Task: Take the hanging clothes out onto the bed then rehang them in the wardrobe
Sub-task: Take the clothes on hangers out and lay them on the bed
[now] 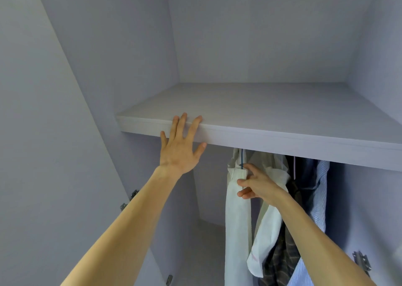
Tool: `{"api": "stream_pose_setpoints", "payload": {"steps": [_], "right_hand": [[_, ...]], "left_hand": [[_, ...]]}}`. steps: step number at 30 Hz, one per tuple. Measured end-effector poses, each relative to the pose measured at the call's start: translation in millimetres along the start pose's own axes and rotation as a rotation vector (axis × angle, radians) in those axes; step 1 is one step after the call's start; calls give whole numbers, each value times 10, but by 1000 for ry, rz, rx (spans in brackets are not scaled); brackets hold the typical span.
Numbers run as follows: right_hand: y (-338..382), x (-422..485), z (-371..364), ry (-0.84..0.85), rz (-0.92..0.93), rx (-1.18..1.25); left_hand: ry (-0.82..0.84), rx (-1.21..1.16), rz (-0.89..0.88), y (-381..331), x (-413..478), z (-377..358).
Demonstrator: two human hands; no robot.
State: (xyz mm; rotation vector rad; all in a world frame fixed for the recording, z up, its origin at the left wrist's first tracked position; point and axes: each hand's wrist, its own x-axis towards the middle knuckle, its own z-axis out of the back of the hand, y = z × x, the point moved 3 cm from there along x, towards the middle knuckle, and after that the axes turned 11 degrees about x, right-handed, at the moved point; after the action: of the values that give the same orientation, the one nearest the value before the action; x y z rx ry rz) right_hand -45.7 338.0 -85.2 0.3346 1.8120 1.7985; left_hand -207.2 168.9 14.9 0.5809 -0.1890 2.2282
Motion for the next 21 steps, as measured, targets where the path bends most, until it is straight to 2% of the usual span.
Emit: {"api": "stream_pose_setpoints", "payload": {"steps": [6,9,13,15,16,19,21], "right_hand": [[4,-180,-274,147,-16,-162],[-156,-470,-591,283,-38,-142],[-400,-996,-1147,457,-96,12],[-512,-1247,-1453,533,-102,35],[-552,-1374,-1611,571,-99,40],[-703,-1755,-2025,669,-79,52],[-834,-2009,-2246,738,-75,15]], "left_hand": [[119,-45,-31,12,-71,167],[174,-81,7,78,-325,159],[498,-348,277,260,-1016,-54],[697,-416,332,269,-1459,-129],[742,-464,370,287,-1674,-146],[664,-707,524,394,-2297,-86],[588,-782,580,507,-2701,59]]}}
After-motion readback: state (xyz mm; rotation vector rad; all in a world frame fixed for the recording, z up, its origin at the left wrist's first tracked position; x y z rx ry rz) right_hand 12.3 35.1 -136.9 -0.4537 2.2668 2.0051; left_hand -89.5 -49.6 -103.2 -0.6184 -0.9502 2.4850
